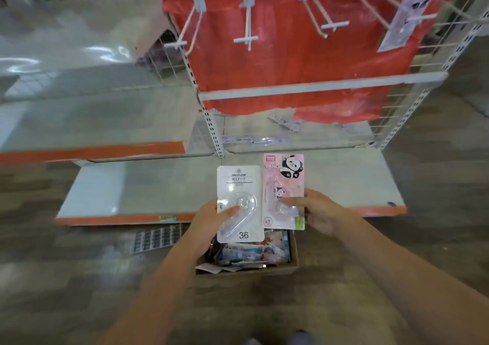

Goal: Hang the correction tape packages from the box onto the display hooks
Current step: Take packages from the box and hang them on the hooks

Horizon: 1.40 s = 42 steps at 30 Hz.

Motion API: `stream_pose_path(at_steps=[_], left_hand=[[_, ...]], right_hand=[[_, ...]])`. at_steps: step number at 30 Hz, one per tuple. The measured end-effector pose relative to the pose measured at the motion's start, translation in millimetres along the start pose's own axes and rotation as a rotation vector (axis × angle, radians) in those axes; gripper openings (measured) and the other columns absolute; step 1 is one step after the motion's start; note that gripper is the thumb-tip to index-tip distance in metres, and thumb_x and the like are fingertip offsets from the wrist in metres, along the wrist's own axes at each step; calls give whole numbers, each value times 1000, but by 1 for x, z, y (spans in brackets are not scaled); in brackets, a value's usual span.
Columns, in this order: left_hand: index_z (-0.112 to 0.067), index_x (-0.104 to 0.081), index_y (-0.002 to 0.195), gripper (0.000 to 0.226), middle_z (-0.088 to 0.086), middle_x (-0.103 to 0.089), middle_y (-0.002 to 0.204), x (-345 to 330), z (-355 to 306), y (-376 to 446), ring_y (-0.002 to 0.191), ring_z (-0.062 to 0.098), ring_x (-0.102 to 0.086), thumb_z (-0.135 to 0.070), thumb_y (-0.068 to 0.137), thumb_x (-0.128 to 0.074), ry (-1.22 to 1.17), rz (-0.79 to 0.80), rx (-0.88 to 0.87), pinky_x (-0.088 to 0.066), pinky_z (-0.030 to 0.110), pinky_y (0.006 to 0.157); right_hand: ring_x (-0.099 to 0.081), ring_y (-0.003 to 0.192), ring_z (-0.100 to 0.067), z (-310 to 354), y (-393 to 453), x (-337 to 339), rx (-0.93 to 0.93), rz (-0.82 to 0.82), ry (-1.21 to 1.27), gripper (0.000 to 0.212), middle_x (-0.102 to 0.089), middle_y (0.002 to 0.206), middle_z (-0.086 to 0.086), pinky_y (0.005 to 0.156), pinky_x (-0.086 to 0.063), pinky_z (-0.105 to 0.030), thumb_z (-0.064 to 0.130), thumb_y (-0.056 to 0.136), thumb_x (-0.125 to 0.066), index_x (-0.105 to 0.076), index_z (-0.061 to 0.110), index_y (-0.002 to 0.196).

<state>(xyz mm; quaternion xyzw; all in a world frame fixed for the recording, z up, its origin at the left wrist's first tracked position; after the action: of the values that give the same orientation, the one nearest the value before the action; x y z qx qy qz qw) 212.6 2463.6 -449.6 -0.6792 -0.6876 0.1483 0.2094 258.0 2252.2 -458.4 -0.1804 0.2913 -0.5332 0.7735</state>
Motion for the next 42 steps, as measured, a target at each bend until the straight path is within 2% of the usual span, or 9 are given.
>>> stream_pose_path(at_steps=[3,7,16,22,26,28,33,37,42], left_hand=[[-16,-66,113,33,2,-72,108,-17,-50,-33,99,22,-69,-25,82,-74,-14,7,4,-54,42,89],[-26,-68,102,18,-3,-73,99,-59,-105,-59,90,16,-70,-28,84,-70,17,39,-59,-55,29,72],[-27,-63,107,18,-6,-70,101,-171,-194,-30,86,10,-67,-26,89,-64,7,121,-207,-51,20,63],[-29,-66,98,16,-6,-72,101,-245,-228,30,90,17,-68,-29,83,-72,-52,123,-200,-52,32,72],[-21,-65,116,72,1,-71,111,-288,-240,72,100,24,-69,-50,52,-82,-157,163,-140,-52,47,91],[-20,-64,119,87,1,-71,112,-303,-242,93,102,25,-68,-54,43,-85,-191,160,-118,-51,47,93],[-25,-64,116,61,0,-71,111,-321,-238,125,103,25,-67,-43,60,-78,-236,88,-73,-51,49,92],[-21,-62,121,67,2,-71,113,-325,-233,134,105,26,-66,-44,61,-79,-260,56,-49,-52,48,91],[-27,-63,114,48,-3,-72,108,-335,-233,145,99,19,-69,-34,69,-80,-256,77,-40,-54,38,81]], right_hand=[[-70,93,-22,36,-54,5,22,-37,14,28,-73,105,-7,88,-54,-34,4,80,-69,-65,9,107],[-66,105,-30,69,-109,29,51,-94,30,35,-71,109,-11,101,-46,-46,7,74,-72,-65,6,108],[-65,91,-26,135,-166,153,240,-293,99,17,-71,100,-9,97,-46,-45,9,85,-63,-66,8,101],[-63,98,-33,190,-152,252,314,-393,154,37,-69,109,-16,95,-45,-51,30,72,-72,-66,7,101],[-65,90,-28,224,-130,303,368,-447,169,41,-72,100,-11,87,-50,-47,40,65,-74,-67,13,95],[-65,85,-25,237,-117,320,377,-432,168,24,-71,94,-7,79,-50,-40,32,77,-71,-67,14,92],[-68,92,-23,247,-90,339,346,-373,52,17,-73,101,-6,82,-53,-39,27,86,-67,-67,16,99],[-67,87,-19,251,-79,347,356,-370,12,6,-73,94,-3,82,-52,-38,20,88,-65,-68,17,92],[-69,84,-14,251,-71,352,341,-352,-2,7,-74,90,4,84,-53,-35,16,90,-62,-64,19,96]])
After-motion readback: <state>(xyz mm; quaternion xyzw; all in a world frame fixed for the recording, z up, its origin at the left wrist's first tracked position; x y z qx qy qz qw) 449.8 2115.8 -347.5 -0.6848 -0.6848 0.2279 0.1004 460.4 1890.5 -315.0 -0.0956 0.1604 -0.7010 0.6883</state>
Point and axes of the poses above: each hand's wrist, its own y-axis towards the middle knuckle, its own x-axis out of the back of the hand, z = x × y, the point moved 10 cm from there along y, towards the middle knuckle
